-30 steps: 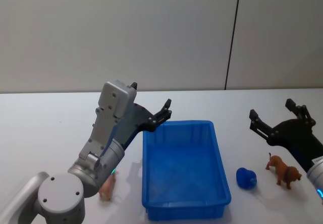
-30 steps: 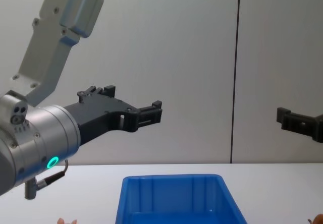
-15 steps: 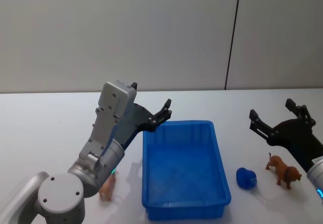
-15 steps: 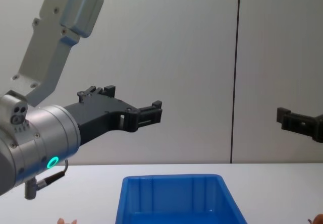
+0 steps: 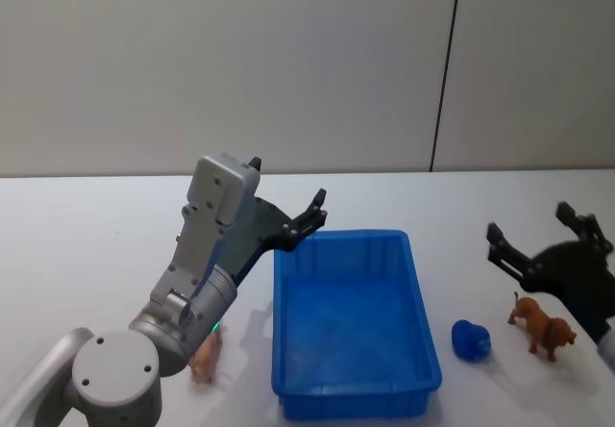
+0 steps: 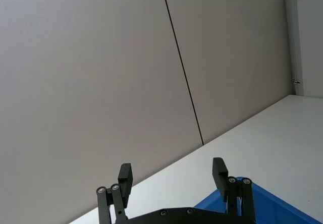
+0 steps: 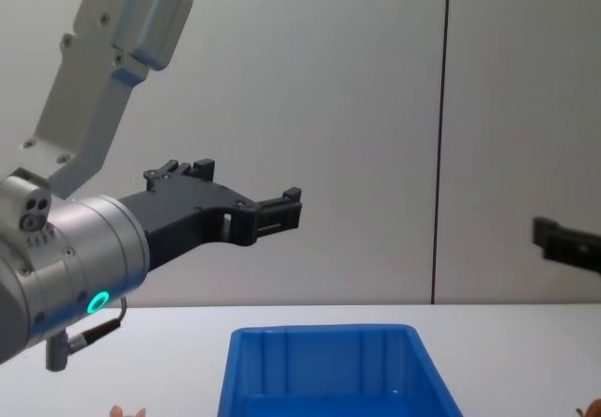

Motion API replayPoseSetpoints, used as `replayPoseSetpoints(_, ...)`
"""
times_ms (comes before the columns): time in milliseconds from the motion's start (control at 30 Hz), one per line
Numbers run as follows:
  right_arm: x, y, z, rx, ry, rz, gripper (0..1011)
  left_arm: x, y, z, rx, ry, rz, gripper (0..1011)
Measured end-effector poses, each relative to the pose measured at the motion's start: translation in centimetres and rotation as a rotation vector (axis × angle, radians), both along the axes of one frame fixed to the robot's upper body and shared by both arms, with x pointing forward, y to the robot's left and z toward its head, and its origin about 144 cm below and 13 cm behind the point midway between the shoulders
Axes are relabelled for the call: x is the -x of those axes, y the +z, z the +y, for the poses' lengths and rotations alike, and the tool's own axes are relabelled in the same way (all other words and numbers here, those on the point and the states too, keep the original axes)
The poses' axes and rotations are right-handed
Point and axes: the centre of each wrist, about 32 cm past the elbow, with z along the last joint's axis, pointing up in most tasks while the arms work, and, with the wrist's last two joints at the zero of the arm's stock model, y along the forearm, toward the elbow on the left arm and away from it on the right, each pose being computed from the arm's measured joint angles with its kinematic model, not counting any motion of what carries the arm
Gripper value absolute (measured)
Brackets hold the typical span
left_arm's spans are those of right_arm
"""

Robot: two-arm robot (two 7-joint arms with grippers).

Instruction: Pick up the two dolls from the table and place them into the box.

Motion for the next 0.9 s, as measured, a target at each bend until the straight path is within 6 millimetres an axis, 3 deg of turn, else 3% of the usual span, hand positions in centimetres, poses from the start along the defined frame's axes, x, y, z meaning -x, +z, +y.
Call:
replayPoseSetpoints(567, 5.6, -1.9, -3.6, 0.174, -0.113, 0.182, 1001, 0.0, 0.0, 0.0, 0.000, 0.000, 0.000, 1003)
replayPoseSetpoints(900, 5.6, -2.4, -4.6, 0.246, -0.123, 0.242, 1001, 0.0, 0.0, 0.0, 0.000, 0.000, 0.000, 1003)
